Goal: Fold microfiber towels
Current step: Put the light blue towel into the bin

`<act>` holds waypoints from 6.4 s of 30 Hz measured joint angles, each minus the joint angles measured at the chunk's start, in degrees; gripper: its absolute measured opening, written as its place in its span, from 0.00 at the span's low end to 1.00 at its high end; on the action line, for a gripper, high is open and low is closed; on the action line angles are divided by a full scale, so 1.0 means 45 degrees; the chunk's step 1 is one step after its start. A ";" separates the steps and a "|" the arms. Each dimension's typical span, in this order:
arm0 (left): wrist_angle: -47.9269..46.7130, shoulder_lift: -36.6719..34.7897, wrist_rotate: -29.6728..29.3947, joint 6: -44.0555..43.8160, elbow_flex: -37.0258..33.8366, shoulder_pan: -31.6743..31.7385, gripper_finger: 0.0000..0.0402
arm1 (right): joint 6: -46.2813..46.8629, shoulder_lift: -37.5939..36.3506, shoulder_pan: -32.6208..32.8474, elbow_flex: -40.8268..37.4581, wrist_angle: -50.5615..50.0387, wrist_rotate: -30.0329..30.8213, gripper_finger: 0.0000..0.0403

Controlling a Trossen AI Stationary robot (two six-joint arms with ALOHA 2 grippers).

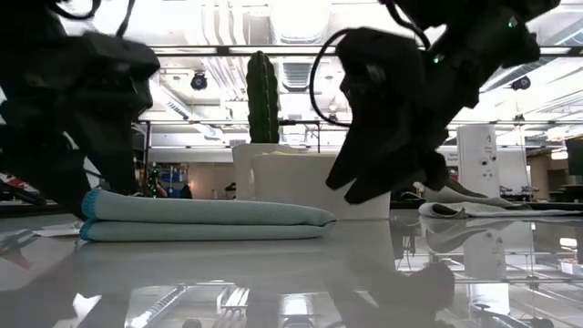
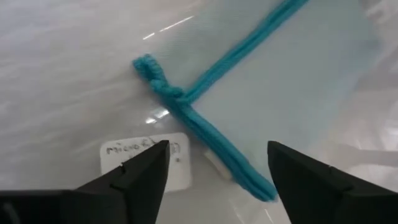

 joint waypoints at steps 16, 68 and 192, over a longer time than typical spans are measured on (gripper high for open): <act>0.1054 0.1087 -0.0966 -0.0001 0.0013 0.0109 0.58 | 0.0056 0.0601 -0.0228 -0.0058 0.1095 0.0717 0.42; 0.2062 0.0299 -0.3981 0.2020 0.0102 -0.0172 0.03 | -0.2162 0.0245 0.0165 -0.0248 0.3255 0.1647 0.06; 0.6181 0.1508 -0.1255 1.6280 0.1064 0.5933 0.00 | -1.0917 -0.3592 -0.5778 -0.1710 -0.0709 -0.0899 0.02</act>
